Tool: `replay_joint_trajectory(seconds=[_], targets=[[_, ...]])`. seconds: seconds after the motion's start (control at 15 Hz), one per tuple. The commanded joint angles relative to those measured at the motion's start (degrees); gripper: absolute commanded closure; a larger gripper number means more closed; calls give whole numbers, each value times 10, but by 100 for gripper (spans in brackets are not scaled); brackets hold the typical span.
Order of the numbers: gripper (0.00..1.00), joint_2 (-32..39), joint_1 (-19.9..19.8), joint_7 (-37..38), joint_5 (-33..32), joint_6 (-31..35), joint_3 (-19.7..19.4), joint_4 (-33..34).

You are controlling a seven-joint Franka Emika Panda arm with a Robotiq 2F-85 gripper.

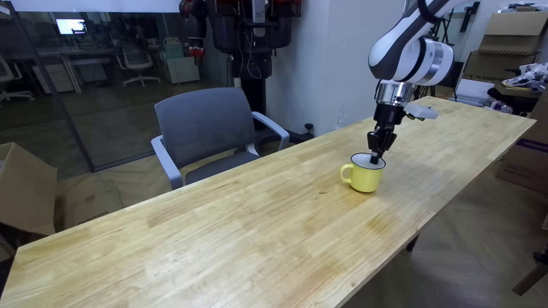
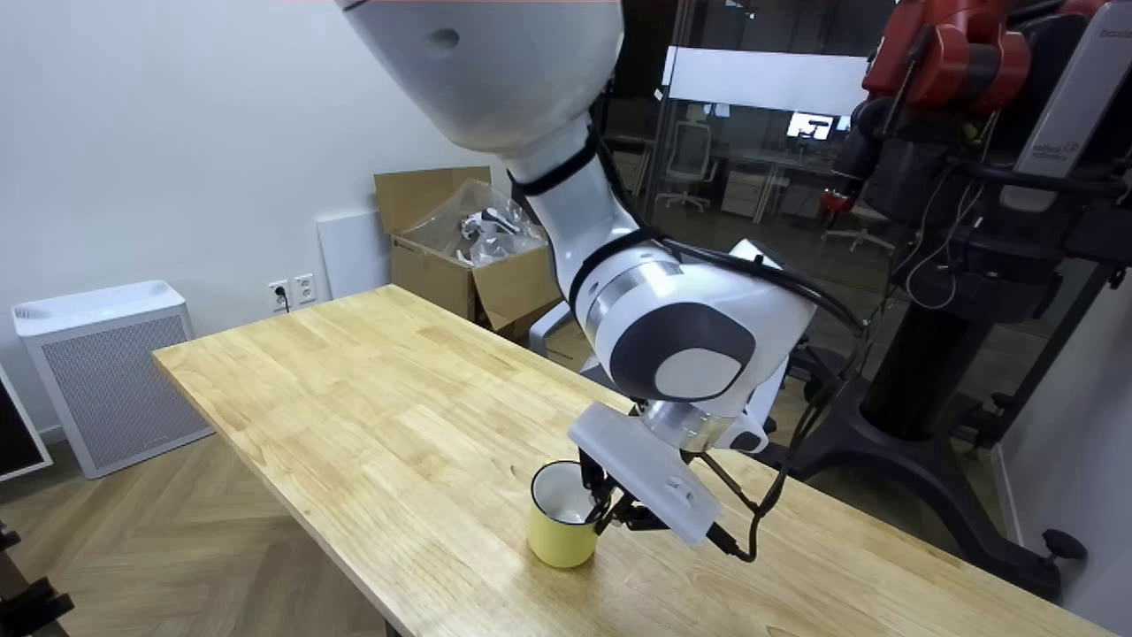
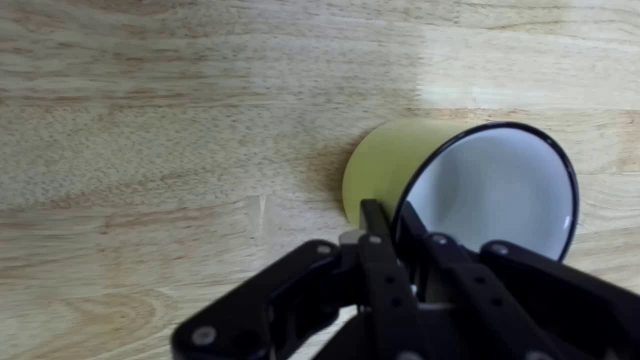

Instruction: Move the cup slightly to the right

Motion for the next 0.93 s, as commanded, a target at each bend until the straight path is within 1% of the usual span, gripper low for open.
replay_joint_trajectory(seconds=[0.0,0.2,0.27,0.33,0.4,0.6,0.87], targets=[[97,7,-5,26,14,-24,2,26],[97,7,-4,32,17,-27,2,29],[64,7,-3,33,16,-27,1,30],[63,5,-2,35,15,-28,0,29],[57,3,-1,37,15,-30,0,28],[37,-14,7,44,11,-18,-2,13],[9,-57,20,53,10,-4,-2,-27]])
